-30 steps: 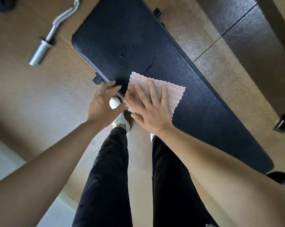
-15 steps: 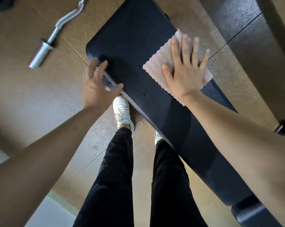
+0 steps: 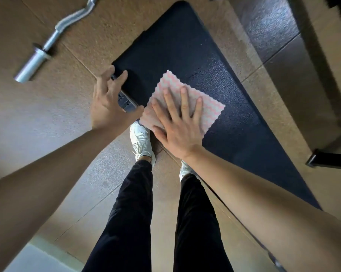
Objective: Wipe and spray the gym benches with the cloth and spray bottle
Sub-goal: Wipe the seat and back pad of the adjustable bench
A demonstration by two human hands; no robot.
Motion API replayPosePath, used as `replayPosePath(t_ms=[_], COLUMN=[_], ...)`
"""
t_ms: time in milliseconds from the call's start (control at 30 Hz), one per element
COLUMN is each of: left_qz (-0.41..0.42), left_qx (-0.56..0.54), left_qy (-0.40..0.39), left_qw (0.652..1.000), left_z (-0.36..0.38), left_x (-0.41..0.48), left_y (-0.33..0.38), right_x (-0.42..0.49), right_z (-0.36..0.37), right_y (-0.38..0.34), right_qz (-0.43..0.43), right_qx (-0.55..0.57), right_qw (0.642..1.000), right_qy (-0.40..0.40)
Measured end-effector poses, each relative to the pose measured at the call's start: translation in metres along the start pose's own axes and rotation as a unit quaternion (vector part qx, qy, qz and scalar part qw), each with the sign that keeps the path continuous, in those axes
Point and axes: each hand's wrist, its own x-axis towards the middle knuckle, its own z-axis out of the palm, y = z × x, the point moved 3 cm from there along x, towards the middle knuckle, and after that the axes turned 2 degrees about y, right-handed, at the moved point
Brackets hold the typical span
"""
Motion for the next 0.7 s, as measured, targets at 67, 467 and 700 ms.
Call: replayPosePath(t_ms=[67, 467, 700], left_qz=[-0.003, -0.033, -0.036], left_qx=[-0.024, -0.097, -0.148], left_qy=[-0.013, -0.066, -0.092], left_qw=[1.000, 0.993, 0.984], left_z=[-0.002, -0.017, -0.023], left_x=[0.000, 0.002, -0.003], left_y=[-0.004, -0.010, -0.022], right_x=[0.009, 0.123, 0.132], right_z=[-0.004, -0.050, -0.043], right_y=[0.010, 0.080, 0.011], right_qz=[-0.053, 0.138, 0.098], right_qx=[-0.007, -0.013, -0.020], right_qw=[0.999, 0.989, 0.995], right_qy=[0.000, 0.043, 0.028])
